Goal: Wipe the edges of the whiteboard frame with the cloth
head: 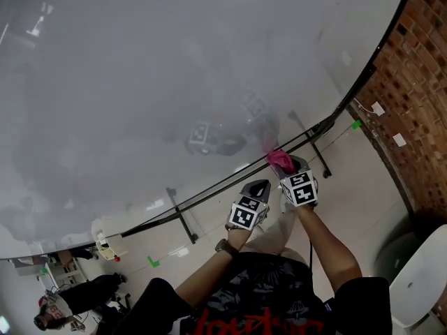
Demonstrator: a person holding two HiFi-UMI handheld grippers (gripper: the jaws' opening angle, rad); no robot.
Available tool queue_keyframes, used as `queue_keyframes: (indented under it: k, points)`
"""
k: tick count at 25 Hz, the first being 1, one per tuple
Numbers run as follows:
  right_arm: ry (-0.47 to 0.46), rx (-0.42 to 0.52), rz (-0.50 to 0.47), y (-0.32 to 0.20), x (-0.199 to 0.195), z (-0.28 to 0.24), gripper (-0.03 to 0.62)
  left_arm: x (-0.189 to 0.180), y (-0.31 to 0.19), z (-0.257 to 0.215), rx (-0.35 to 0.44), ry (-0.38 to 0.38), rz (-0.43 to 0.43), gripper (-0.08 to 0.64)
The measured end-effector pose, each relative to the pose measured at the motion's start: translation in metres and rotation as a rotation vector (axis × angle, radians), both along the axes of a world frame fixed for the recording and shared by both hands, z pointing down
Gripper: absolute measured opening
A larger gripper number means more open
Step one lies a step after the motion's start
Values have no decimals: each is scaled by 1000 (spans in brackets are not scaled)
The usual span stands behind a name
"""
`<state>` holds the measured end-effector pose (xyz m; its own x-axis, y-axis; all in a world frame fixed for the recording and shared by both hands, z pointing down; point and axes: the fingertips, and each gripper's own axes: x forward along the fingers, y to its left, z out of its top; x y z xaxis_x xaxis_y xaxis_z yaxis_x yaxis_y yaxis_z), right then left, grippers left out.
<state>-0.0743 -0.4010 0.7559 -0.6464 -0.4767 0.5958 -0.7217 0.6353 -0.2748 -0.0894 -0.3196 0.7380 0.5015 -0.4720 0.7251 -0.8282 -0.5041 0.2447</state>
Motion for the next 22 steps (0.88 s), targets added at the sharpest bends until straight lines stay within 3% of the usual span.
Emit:
queue_keyframes:
  k: [5, 13, 18, 20, 22]
  points:
    - [-19, -15, 83, -47, 74, 6, 130, 56, -44, 9, 2, -28, 55, 0]
    - [-12, -6, 191, -93, 133, -4, 130, 83, -70, -1, -7, 3, 44, 0]
    - [-38, 13, 324, -132, 201, -14, 130, 109, -82, 1, -4, -4, 25, 0]
    - [-40, 19, 313, -128, 216, -21, 130, 116, -78, -3, 11, -14, 17, 0]
    - [-51, 68, 233, -127, 218, -42, 130, 122, -86, -18, 54, -17, 0, 0]
